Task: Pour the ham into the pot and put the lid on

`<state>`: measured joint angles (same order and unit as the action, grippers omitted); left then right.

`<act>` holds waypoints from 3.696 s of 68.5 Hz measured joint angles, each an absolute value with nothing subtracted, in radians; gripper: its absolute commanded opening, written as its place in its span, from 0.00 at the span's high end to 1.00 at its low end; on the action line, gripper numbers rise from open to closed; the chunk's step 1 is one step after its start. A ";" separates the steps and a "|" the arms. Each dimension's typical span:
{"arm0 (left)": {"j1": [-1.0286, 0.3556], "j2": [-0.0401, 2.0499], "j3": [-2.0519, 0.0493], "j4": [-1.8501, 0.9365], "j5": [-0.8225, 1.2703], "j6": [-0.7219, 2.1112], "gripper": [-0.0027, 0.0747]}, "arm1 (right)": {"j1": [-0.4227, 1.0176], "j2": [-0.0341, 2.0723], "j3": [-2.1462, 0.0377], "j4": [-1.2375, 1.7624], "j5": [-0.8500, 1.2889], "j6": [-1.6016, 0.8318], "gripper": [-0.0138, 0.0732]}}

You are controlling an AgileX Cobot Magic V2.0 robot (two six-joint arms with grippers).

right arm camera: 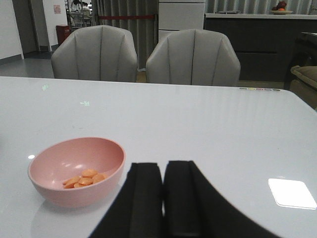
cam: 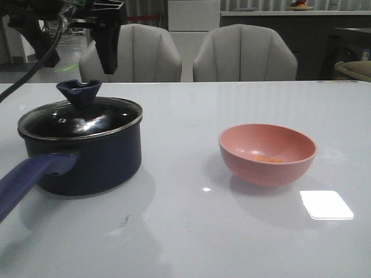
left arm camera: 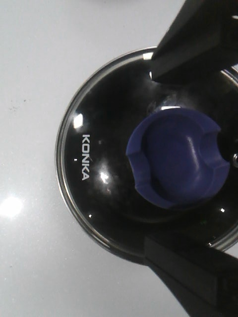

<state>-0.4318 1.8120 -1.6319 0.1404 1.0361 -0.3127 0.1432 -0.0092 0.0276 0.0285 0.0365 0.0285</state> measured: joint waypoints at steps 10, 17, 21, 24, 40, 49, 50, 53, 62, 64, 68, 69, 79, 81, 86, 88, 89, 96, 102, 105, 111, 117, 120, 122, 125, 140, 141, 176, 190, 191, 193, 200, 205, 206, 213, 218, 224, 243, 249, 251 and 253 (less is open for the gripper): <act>-0.430 1.866 -1.659 0.135 1.077 -0.317 0.14 | 0.143 -0.009 0.028 0.028 0.037 0.028 0.65; -0.417 1.896 -1.663 0.103 1.093 -0.319 0.14 | 0.143 -0.009 0.028 0.028 0.037 0.028 0.65; -0.402 1.914 -1.665 0.073 1.099 -0.321 0.14 | 0.143 -0.009 0.028 0.028 0.037 0.028 0.65; -0.393 1.923 -1.665 0.052 1.102 -0.321 0.14 | 0.142 -0.009 0.028 0.028 0.037 0.028 0.65; -0.375 1.931 -1.667 0.019 1.098 -0.319 0.32 | 0.142 -0.009 0.028 0.028 0.037 0.028 0.65; -0.375 1.931 -1.670 0.013 1.092 -0.311 0.57 | 0.142 -0.009 0.028 0.028 0.037 0.028 0.65; -0.375 1.931 -1.670 0.013 1.092 -0.309 0.60 | 0.142 -0.009 0.028 0.028 0.037 0.028 0.65; -0.375 1.931 -1.675 0.013 1.092 -0.309 0.66 | 0.142 -0.009 0.028 0.028 0.037 0.028 0.65; -0.375 1.936 -1.707 0.013 1.123 -0.309 0.69 | 0.142 -0.009 0.028 0.028 0.037 0.028 0.65; -0.375 1.936 -1.715 0.013 1.129 -0.309 0.69 | 0.142 -0.009 0.028 0.028 0.037 0.028 0.65; -0.375 1.932 -1.740 0.024 1.135 -0.309 0.69 | 0.142 -0.009 0.028 0.028 0.037 0.028 0.65; -0.375 1.929 -1.744 0.027 1.135 -0.309 0.69 | 0.142 -0.009 0.028 0.028 0.037 0.028 0.65; -0.372 1.876 -1.760 0.083 1.147 -0.288 0.69 | 0.142 -0.009 0.028 0.028 0.037 0.028 0.65; -0.368 1.861 -1.762 0.092 1.158 -0.267 0.69 | 0.142 -0.009 0.028 0.028 0.037 0.028 0.65; -0.352 1.835 -1.760 0.098 1.180 -0.223 0.69 | 0.142 -0.009 0.028 0.028 0.037 0.028 0.65; -0.336 1.822 -1.756 0.098 1.194 -0.208 0.69 | 0.142 -0.009 0.028 0.028 0.037 0.028 0.65; -0.329 1.816 -1.753 0.098 1.200 -0.198 0.69 | 0.142 -0.009 0.028 0.028 0.037 0.028 0.65; -0.259 1.783 -1.720 0.098 1.210 -0.161 0.69 | 0.142 -0.009 0.028 0.028 0.037 0.028 0.65; -0.175 1.752 -1.677 0.098 1.206 -0.130 0.69 | 0.142 -0.009 0.028 0.028 0.037 0.028 0.65; -0.113 1.733 -1.643 0.097 1.201 -0.095 0.69 | 0.142 -0.009 0.028 0.028 0.037 0.028 0.65; -0.026 1.714 -1.585 0.068 1.179 -0.038 0.69 | 0.142 -0.009 0.028 0.028 0.037 0.028 0.65; 0.040 1.708 -1.517 0.042 1.138 -0.020 0.69 | 0.142 -0.009 0.028 0.028 0.037 0.028 0.65; 0.061 1.708 -1.476 0.033 1.107 -0.015 0.69 | 0.142 -0.009 0.028 0.028 0.037 0.028 0.65; 0.070 1.708 -1.446 0.029 1.085 -0.015 0.69 | 0.142 -0.009 0.028 0.028 0.037 0.028 0.65; 0.077 1.708 -1.399 0.025 1.049 -0.013 0.69 | 0.142 -0.009 0.028 0.028 0.037 0.028 0.65; 0.080 1.708 -1.177 0.000 0.846 -0.009 0.69 | 0.142 -0.009 0.028 0.028 0.037 0.028 0.65; 0.080 1.708 -1.166 0.000 0.836 -0.009 0.69 | 0.142 -0.009 0.028 0.028 0.037 0.028 0.65; 0.080 1.750 -1.066 0.000 0.732 -0.009 0.36 | 0.142 -0.009 0.028 0.028 0.037 0.028 0.65; 0.080 1.754 -1.066 0.000 0.745 -0.009 0.16 | 0.142 -0.009 0.028 0.028 0.037 0.028 0.65; 0.080 1.754 -1.066 0.000 0.745 -0.009 0.16 | 0.142 -0.009 0.028 0.028 0.037 0.028 0.65; 0.080 1.754 -1.068 0.000 0.749 -0.009 0.15 | 0.142 -0.009 0.028 0.028 0.037 0.028 0.65; 0.080 1.754 -1.078 0.000 0.756 -0.009 0.16 | 0.142 -0.009 0.028 0.028 0.037 0.028 0.65; 0.080 1.754 -1.090 0.000 0.769 -0.009 0.16 | 0.142 -0.009 0.028 0.028 0.037 0.028 0.65; 0.080 1.754 -1.092 0.000 0.769 -0.009 0.16 | 0.142 -0.009 0.028 0.028 0.037 0.028 0.65; 0.080 1.743 -1.100 0.000 0.776 -0.009 0.16 | 0.142 -0.009 0.028 0.028 0.037 0.028 0.65; 0.078 1.707 -1.100 0.000 0.780 -0.008 0.16 | 0.142 -0.009 0.028 0.028 0.037 0.028 0.65; 0.060 1.641 -1.100 0.000 0.784 -0.008 0.16 | 0.142 -0.009 0.028 0.028 0.037 0.028 0.65; -0.045 1.296 -1.041 -0.008 0.750 -0.008 0.16 | 0.142 -0.009 0.028 0.028 0.037 0.028 0.65; -0.053 1.188 -1.008 -0.012 0.734 -0.008 0.16 | 0.142 -0.009 0.028 0.028 0.037 0.028 0.65; -0.053 1.138 -0.992 -0.021 0.720 -0.008 0.16 | 0.142 -0.009 0.028 0.028 0.037 0.028 0.65; -0.053 1.099 -0.969 -0.029 0.706 -0.008 0.16 | 0.142 -0.009 0.028 0.028 0.037 0.028 0.65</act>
<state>-0.0530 1.0989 -0.9689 -0.0287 0.7063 -0.0076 0.1420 -0.0092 0.0276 0.0285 0.0365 0.0285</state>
